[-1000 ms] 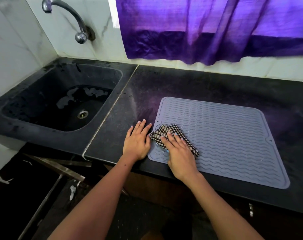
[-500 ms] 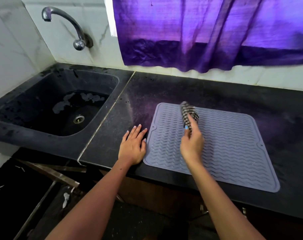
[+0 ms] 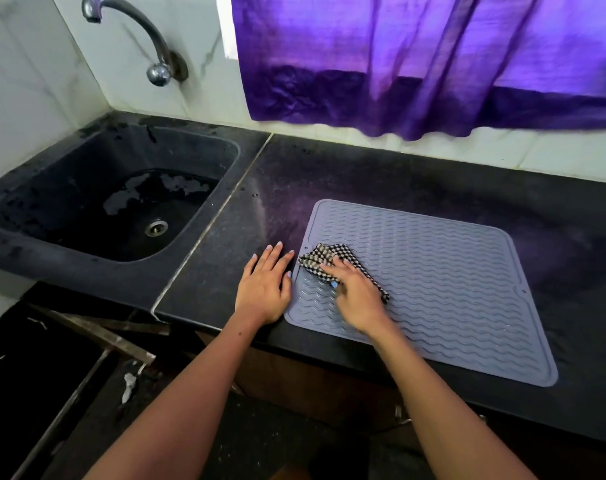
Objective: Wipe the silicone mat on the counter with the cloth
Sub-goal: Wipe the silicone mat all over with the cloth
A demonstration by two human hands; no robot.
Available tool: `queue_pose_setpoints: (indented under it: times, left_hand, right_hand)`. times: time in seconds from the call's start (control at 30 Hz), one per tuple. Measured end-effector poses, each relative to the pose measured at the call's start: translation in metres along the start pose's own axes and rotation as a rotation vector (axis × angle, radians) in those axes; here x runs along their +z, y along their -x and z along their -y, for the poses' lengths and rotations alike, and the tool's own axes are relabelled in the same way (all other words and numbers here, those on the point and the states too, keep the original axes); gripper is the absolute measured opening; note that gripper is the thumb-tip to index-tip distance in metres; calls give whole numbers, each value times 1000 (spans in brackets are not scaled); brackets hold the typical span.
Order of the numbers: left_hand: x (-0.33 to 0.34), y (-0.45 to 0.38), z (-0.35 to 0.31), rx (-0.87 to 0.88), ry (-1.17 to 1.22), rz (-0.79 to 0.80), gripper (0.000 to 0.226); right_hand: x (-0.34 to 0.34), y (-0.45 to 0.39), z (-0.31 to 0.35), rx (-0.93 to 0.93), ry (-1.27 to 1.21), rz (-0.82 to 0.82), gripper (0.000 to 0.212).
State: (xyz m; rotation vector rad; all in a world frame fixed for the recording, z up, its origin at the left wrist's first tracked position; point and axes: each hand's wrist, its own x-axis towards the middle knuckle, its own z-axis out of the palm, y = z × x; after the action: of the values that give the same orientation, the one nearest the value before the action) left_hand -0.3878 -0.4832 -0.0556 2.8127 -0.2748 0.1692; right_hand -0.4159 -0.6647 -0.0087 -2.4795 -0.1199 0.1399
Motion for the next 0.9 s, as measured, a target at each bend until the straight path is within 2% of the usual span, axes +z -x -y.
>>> queue_pose_setpoints:
  times: [0.03, 0.07, 0.1, 0.13, 0.17, 0.2, 0.27, 0.33, 0.4, 0.43, 0.5, 0.67, 0.73, 0.77, 0.83, 0.9]
  left_hand:
    - [0, 0, 0, -1, 1, 1, 74]
    - [0, 0, 0, 0, 4, 2, 74]
    - [0, 0, 1, 1, 6, 3, 74]
    - [-1, 0, 1, 1, 7, 3, 75]
    - [-1, -1, 1, 3, 7, 2, 75]
    - [-1, 0, 1, 5, 10, 1, 75]
    - [-1, 0, 1, 5, 21, 1, 74]
    - [-1, 0, 2, 6, 16, 5, 74]
    - [0, -1, 2, 3, 17, -3, 72]
    - [0, -1, 2, 0, 16, -5, 72]
    - [0, -1, 2, -3, -1, 2, 72]
    - [0, -1, 1, -2, 10, -11, 71]
    - [0, 0, 1, 2, 16, -7, 70]
    - [0, 0, 2, 2, 16, -7, 70]
    - [-1, 0, 2, 7, 23, -9, 70]
    - [-1, 0, 2, 9, 36, -11, 70]
  right_hand:
    - [-9, -5, 0, 103, -309, -8, 54]
    - [-19, -10, -1, 208, -662, -81, 49]
    - [-28, -16, -1, 305, -975, -213, 46]
    - [-32, -22, -4, 378, -1133, -368, 45]
    - [-36, -24, -4, 412, -1098, -487, 45]
    - [-36, -26, -3, 407, -937, -560, 46]
    - [-30, -24, 0, 254, -568, -561, 51]
    - [-14, -24, 0, 67, -255, -371, 61]
    - [6, -23, -4, 2, 123, -125, 69]
    - [12, -23, -6, -7, 270, -75, 72]
    - [15, -25, -9, -13, 365, -69, 77]
    - [5, -34, -10, -22, 287, -38, 73]
    - [-3, -39, -9, 38, 96, 10, 66]
    - [-10, -44, -11, 104, -114, 39, 60]
    - [-34, -57, -15, 285, -693, 61, 51]
    - [-52, -69, -18, 406, -1134, -81, 48]
